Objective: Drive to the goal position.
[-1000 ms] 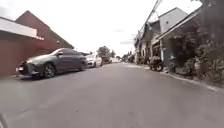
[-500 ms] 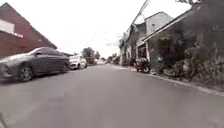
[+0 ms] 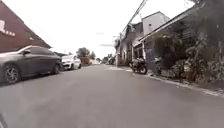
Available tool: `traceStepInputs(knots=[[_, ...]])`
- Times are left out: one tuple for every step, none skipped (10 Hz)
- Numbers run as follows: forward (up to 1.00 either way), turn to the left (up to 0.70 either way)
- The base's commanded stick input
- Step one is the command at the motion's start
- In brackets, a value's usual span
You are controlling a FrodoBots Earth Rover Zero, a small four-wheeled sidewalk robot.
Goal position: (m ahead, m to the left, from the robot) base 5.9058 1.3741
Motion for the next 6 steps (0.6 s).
traceStepInputs(knots=[[0.7,0.0],[0.7,0.0],[0.7,0.0],[0.7,0.0],[0.7,0.0],[0.7,0.0]])
